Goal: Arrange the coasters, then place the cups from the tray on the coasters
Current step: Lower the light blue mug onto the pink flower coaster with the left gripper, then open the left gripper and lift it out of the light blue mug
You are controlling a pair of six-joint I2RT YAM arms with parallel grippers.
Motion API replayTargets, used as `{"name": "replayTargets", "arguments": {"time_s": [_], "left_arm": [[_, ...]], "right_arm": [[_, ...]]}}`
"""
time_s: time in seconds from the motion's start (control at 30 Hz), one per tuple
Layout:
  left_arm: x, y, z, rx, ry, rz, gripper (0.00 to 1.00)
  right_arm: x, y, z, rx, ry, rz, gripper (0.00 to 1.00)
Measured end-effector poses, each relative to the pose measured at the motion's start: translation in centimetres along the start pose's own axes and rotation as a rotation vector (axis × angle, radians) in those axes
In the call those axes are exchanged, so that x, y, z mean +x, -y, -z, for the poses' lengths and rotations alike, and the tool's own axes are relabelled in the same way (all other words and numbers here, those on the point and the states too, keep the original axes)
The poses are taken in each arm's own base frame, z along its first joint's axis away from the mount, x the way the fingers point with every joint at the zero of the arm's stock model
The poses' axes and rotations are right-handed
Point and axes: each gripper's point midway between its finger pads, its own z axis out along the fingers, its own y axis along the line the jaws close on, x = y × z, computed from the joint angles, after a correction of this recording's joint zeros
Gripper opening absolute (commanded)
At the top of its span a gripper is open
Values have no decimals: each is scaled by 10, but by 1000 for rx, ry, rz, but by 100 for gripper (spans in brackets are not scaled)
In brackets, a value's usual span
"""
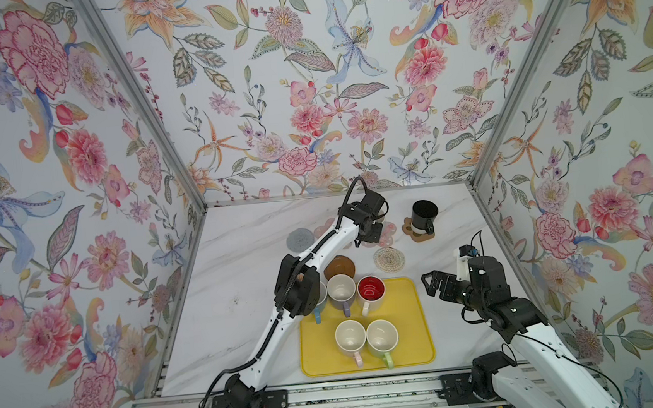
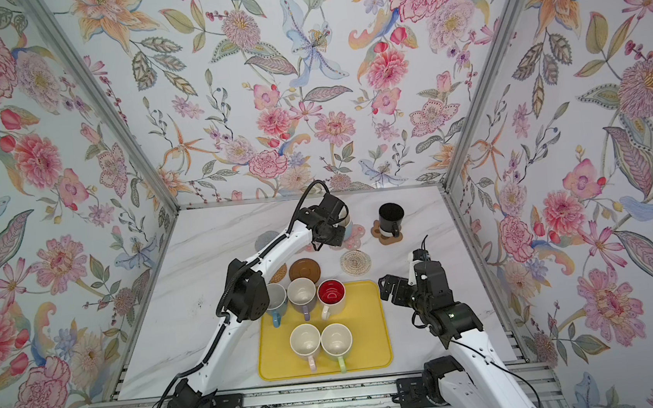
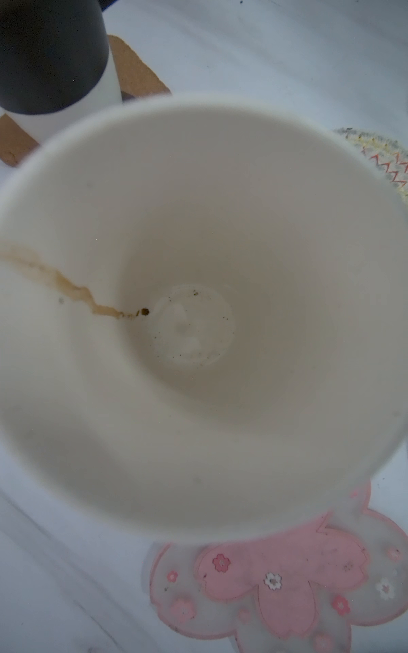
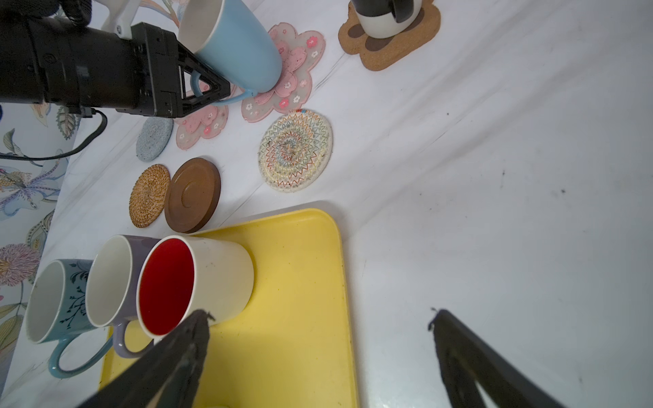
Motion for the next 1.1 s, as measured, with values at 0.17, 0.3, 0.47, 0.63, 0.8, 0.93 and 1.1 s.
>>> {"name": "replayTargets", "arguments": {"time_s": [0.17, 0.3, 0.47, 0.63, 0.8, 0.93, 1.1], "left_arm": [[-4, 1, 0, 2, 17, 5, 26], [-6, 1, 0, 4, 23, 9, 29], [-6, 1, 0, 4, 24, 14, 37], [-8, 1, 1, 4, 34, 25, 59], [-17, -2, 21, -9, 70, 28, 88], [-43, -4, 66, -17, 169, 32, 98], [-66, -18, 157, -41, 371, 51, 99]], "right_arm": [[0, 0, 0, 0, 0, 0, 99], [0, 0, 0, 0, 0, 0, 99], [0, 0, 0, 0, 0, 0, 99], [0, 0, 0, 0, 0, 0, 99], [0, 0, 0, 0, 0, 0, 99], [1, 1, -1, 4, -7, -1, 99], [4, 3, -6, 14, -28, -5, 99]]}}
